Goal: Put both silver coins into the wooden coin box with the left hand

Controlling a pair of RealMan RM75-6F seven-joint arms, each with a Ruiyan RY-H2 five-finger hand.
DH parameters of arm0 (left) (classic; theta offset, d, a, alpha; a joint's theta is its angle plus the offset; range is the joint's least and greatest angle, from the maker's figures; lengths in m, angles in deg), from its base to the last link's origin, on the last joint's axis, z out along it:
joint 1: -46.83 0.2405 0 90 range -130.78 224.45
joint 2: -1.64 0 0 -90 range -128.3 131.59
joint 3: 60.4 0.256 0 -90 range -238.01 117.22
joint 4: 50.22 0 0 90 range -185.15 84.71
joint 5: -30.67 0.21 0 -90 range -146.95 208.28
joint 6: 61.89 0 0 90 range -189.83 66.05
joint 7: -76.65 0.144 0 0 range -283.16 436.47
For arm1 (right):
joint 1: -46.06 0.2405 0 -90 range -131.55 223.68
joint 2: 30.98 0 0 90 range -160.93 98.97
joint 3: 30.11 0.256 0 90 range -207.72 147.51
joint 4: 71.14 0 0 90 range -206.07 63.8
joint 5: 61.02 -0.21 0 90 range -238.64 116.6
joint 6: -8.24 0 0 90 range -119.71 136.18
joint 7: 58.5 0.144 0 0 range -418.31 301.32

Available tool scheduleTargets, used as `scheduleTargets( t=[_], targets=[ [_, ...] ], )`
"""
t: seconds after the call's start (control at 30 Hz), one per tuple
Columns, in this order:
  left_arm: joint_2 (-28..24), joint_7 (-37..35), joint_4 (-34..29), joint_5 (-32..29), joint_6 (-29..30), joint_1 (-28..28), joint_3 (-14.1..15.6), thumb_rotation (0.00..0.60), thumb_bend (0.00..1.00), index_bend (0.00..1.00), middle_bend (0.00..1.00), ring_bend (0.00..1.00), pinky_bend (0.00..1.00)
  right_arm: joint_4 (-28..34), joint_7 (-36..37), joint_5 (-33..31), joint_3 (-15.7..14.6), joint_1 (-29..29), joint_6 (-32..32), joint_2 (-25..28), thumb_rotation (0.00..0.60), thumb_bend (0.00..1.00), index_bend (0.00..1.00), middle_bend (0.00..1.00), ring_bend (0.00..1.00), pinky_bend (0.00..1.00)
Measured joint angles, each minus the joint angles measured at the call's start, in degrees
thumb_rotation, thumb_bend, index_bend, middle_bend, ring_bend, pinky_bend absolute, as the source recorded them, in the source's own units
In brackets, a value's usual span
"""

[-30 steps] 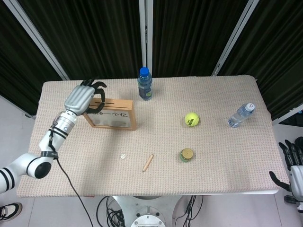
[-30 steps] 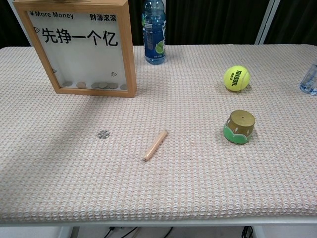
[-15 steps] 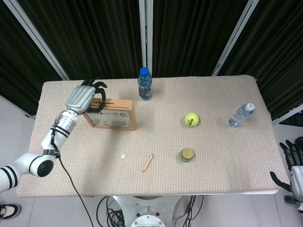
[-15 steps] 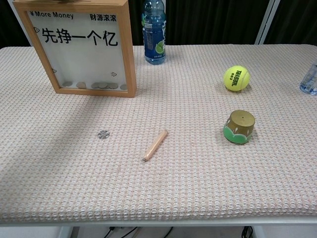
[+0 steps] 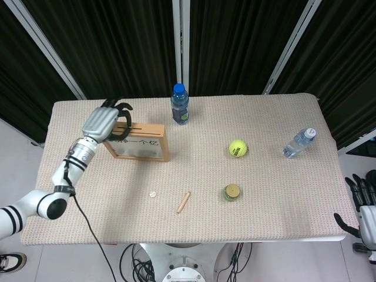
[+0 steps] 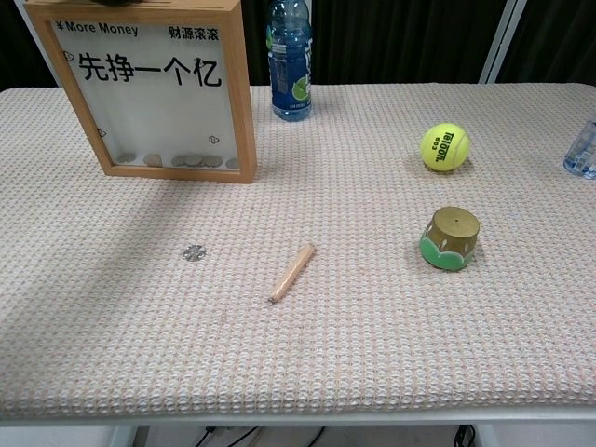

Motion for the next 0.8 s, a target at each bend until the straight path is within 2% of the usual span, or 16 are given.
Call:
scheduleTargets(
  t=[0.13, 0.2, 0.37, 0.5, 0.67, 0.8],
  targets=[
    [0.0, 0.0, 0.1, -0.1, 0.0, 0.2, 0.5, 0.600, 0.41, 0.33, 0.23, 0.00, 0.08, 0.1, 0.0, -0.1, 0.0, 0.0, -0.1, 0.1, 0.600, 0.18, 0.00, 0.00, 0.00, 0.00],
    [-0.1, 0.0, 0.0, 0.1, 0.2, 0.2, 0.5, 0.600, 0.41, 0.31, 0.23, 0.00, 0.08, 0.2, 0.0, -0.1, 0.0, 0.0, 0.0, 0.2, 0.600, 0.18, 0.00, 0.00, 0.00, 0.00],
    [-0.6, -0.3, -1.4, 1.0, 1.6, 0.7, 0.3, 0.600, 0.41, 0.29, 0.22, 0.00, 0.09, 0.4, 0.0, 0.0, 0.1, 0.0, 0.2, 0.4, 0.600, 0.18, 0.00, 0.00, 0.00, 0.00],
    [-0.9, 0.1, -4.1, 3.7, 5.7, 1.8, 0.1, 0.600, 0.39, 0.30, 0.23, 0.01, 0.09, 0.4, 0.2, -0.1, 0.2, 0.0, 0.1, 0.5, 0.600, 0.18, 0.00, 0.00, 0.00, 0.00],
    [-1.0, 2.7, -10.2, 12.1, 14.9, 4.7, 1.9, 0.600, 0.37, 0.33, 0.24, 0.04, 0.12, 0.6, 0.5, 0.0, 0.3, 0.3, 0.0, 0.7, 0.600, 0.18, 0.00, 0.00, 0.00, 0.00],
    [-0.5, 3.9, -15.2, 20.6, 21.6, 8.7, 5.7, 0.600, 0.36, 0.36, 0.26, 0.06, 0.14, 0.4, 0.9, 0.4, 0.2, 0.4, 0.0, 0.6, 0.600, 0.18, 0.00, 0.00, 0.00, 0.00]
  ],
)
